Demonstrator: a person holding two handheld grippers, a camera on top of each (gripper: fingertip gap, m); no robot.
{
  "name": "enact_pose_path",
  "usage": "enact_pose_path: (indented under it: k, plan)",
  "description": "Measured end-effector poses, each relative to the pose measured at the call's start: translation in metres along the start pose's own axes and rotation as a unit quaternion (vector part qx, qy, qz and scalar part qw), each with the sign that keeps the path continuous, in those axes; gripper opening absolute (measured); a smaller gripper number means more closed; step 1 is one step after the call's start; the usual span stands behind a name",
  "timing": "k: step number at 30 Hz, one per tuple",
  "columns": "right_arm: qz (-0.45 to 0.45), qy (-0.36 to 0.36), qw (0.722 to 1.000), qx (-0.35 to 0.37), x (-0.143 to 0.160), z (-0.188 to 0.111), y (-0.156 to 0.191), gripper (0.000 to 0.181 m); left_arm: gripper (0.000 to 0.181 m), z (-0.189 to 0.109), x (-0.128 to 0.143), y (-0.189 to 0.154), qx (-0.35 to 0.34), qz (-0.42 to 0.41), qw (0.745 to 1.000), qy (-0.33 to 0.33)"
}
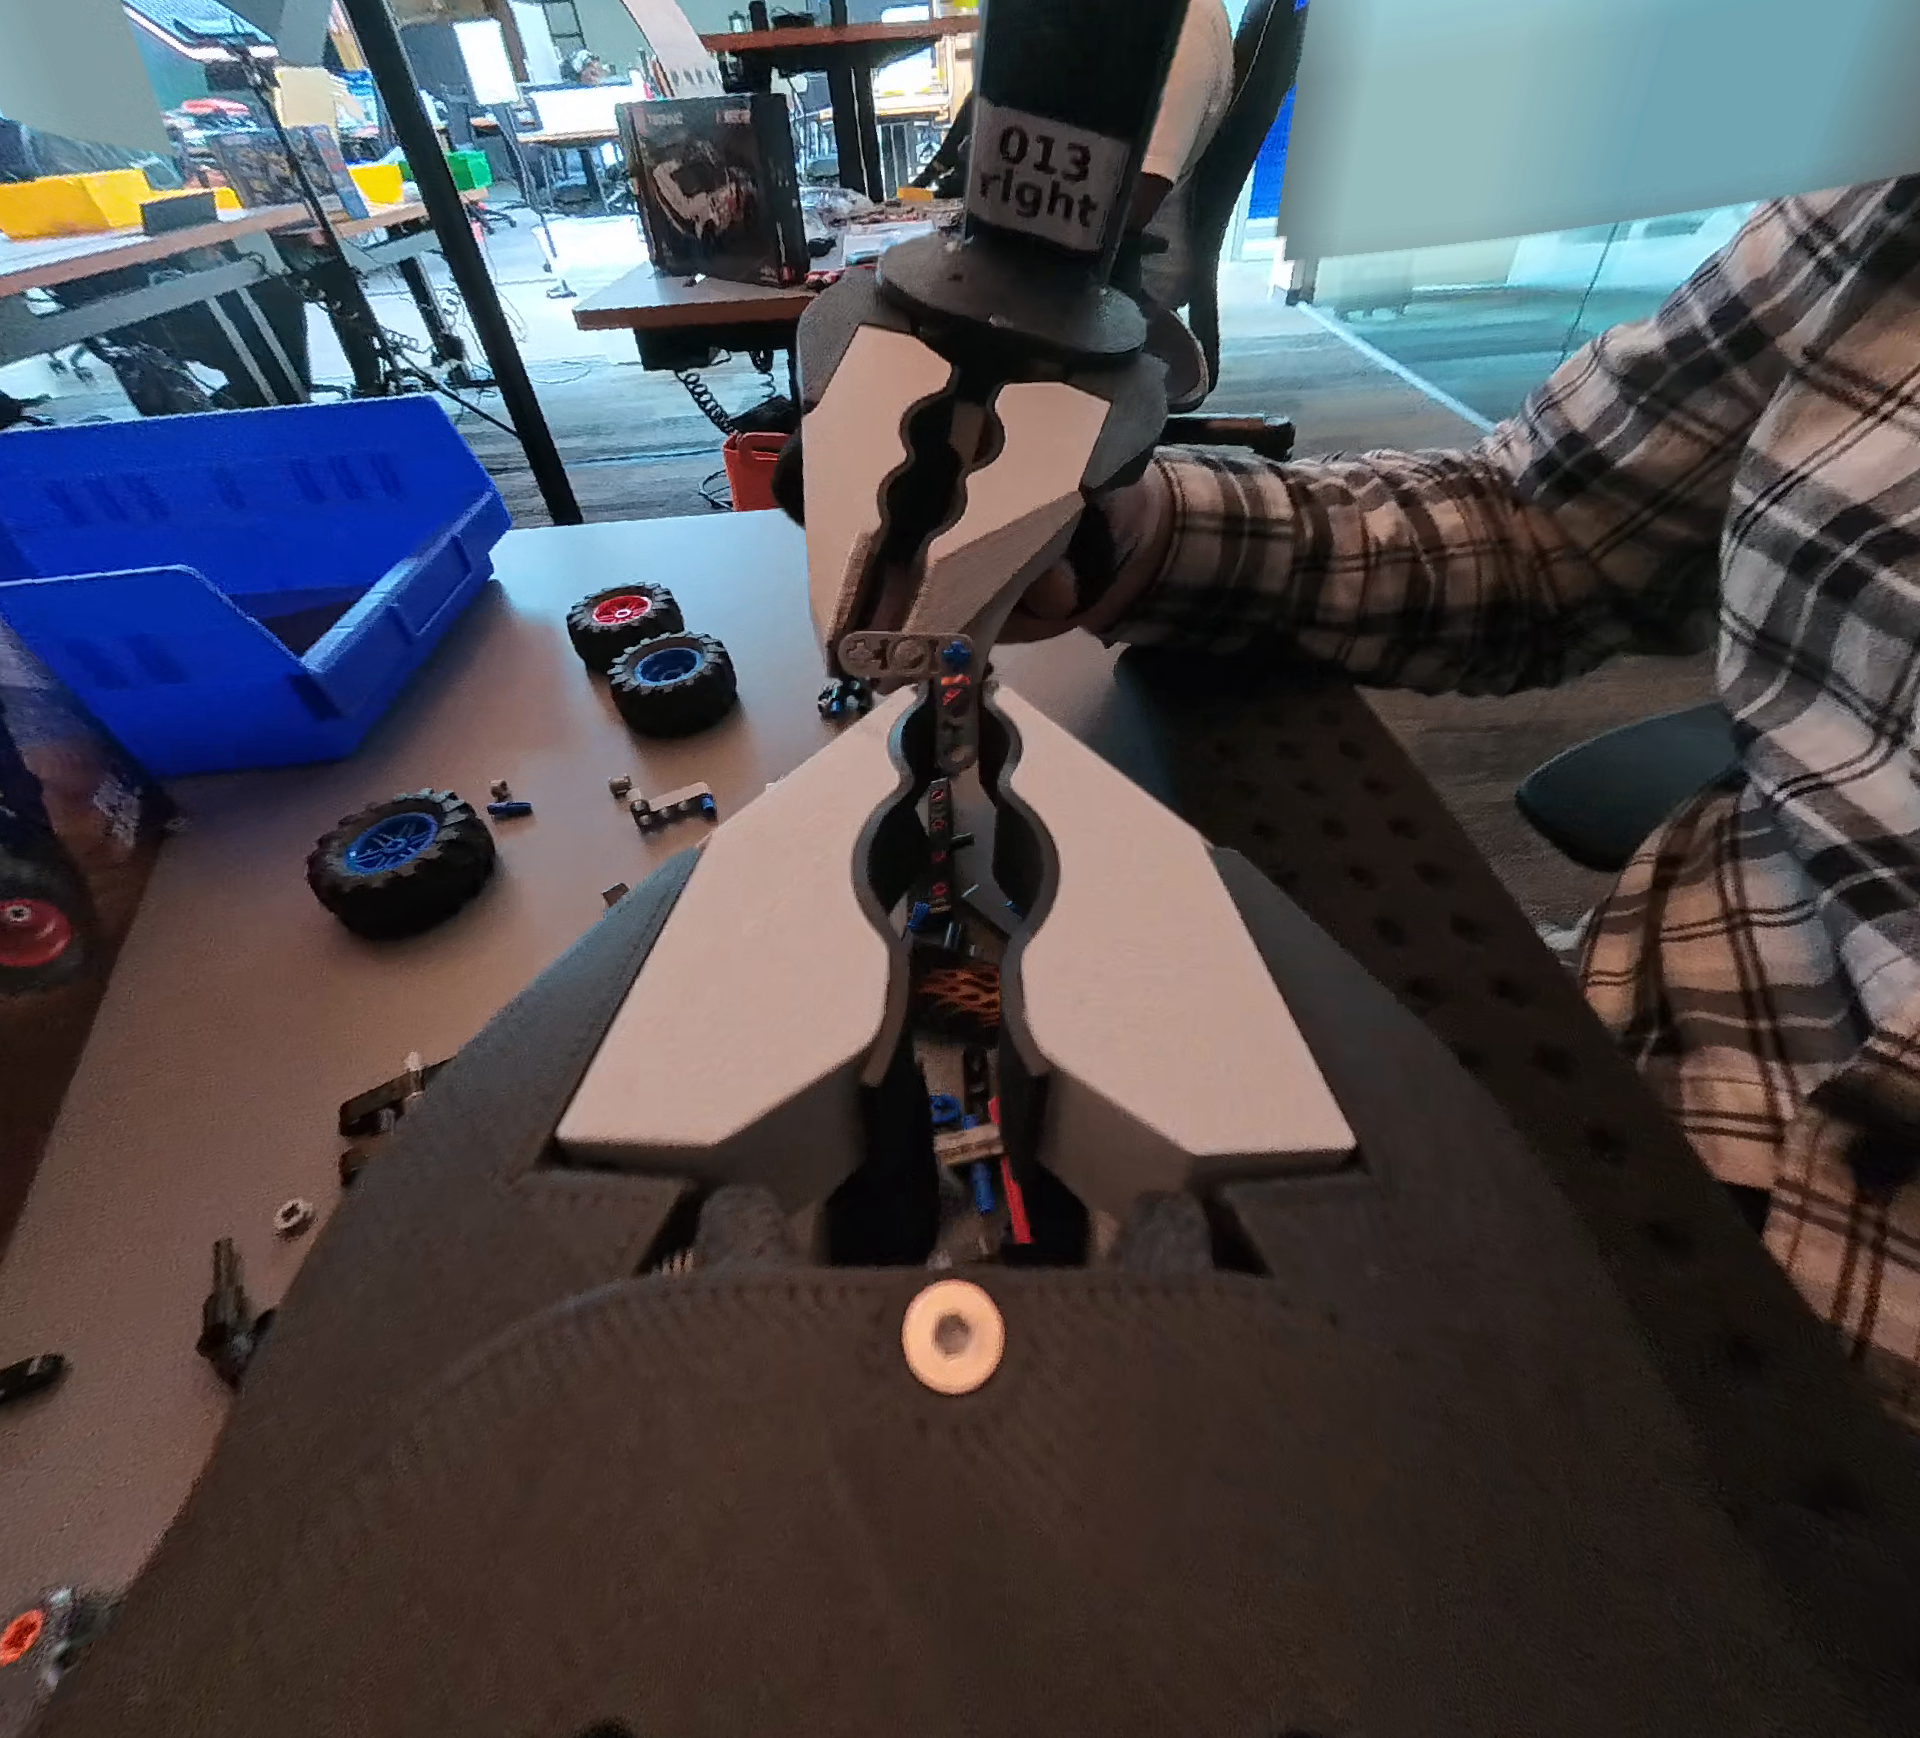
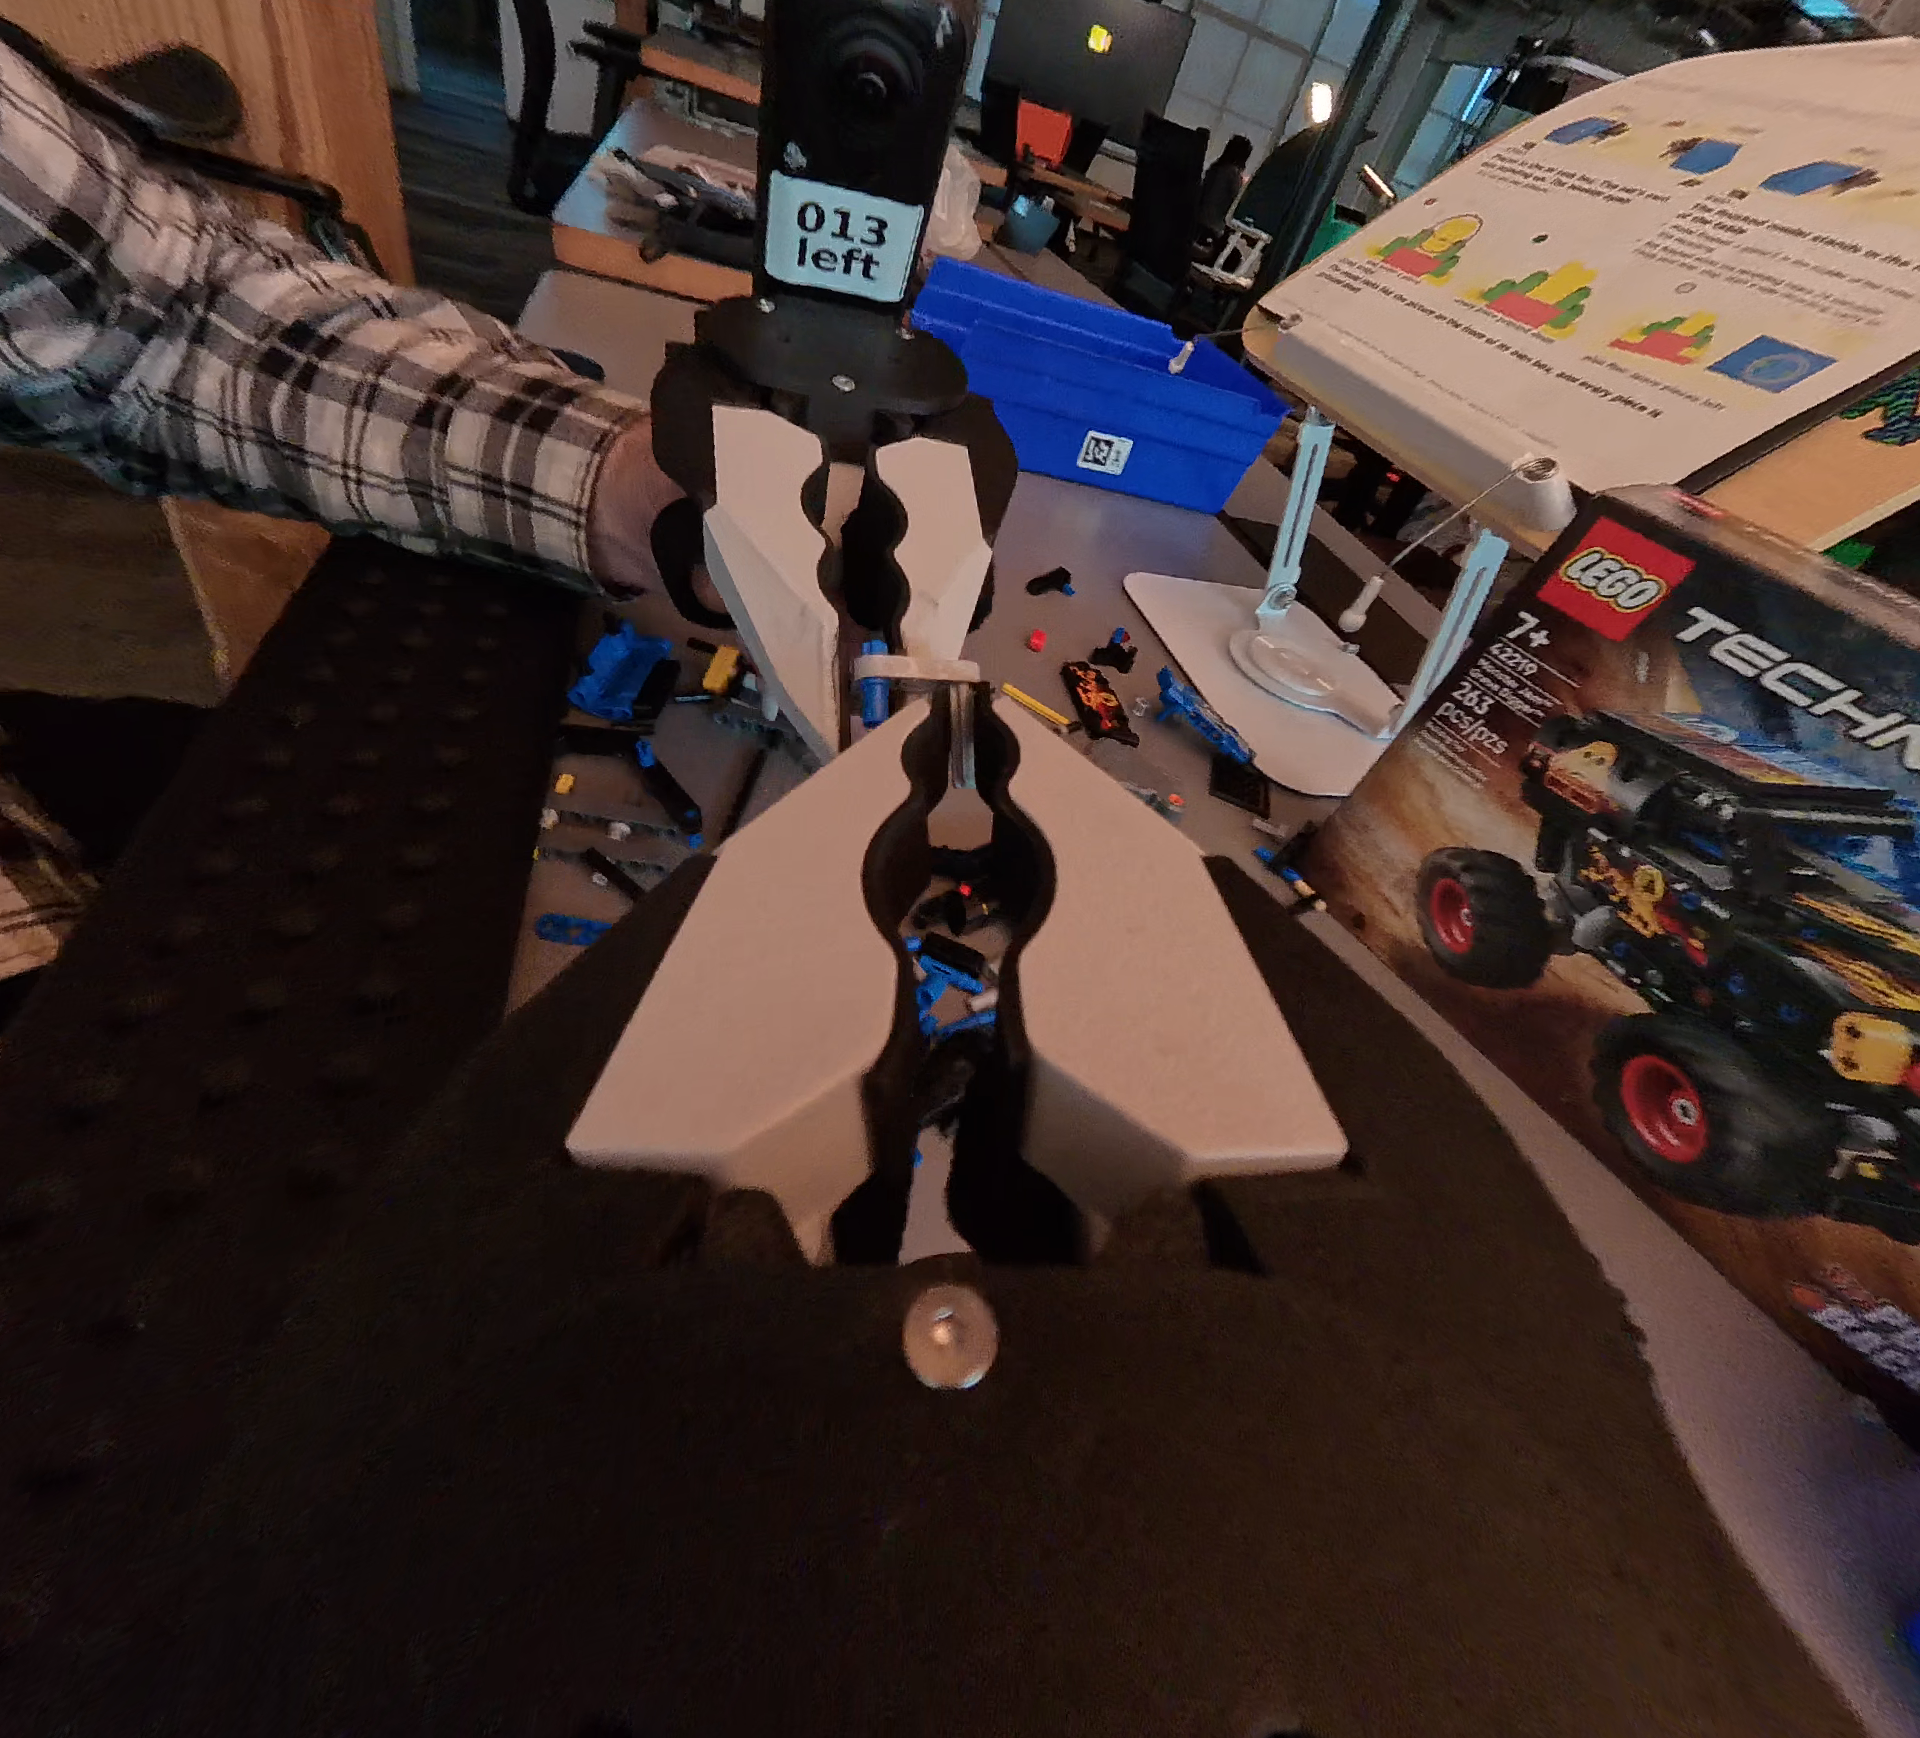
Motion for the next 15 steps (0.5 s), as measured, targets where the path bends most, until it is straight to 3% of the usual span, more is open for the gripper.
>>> enact_pose_path:
  k: [7, 10, 15]
  plan:
    - [-0.113, 0.055, 0.99, 0.065, 0.008, 0.0, -0.003, 0.001, 0.036, -0.007, 0.004, 0.007, -0.009, -0.04, 0.999, 0.016]
    - [-0.189, 0.084, 0.973, 0.103, 0.012, 0.002, -0.004, 0.002, 0.029, -0.013, -0.005, 0.016, -0.011, -0.095, 0.995, -0.014]
    - [-0.301, 0.128, 0.934, 0.145, 0.018, 0.009, 0.0, 0.002, 0.01, -0.009, 0.009, 0.018, 0.003, -0.168, 0.986, 0.006]
Point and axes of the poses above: each gripper's, where its closed fingertips meet, z out along the fingers, x out of its underside, y = z × x across the jaws, the point moved 1 cm from there along -z, back along the fingers, and after that the axes turned 6 degrees about z, right-handed, at the moved point
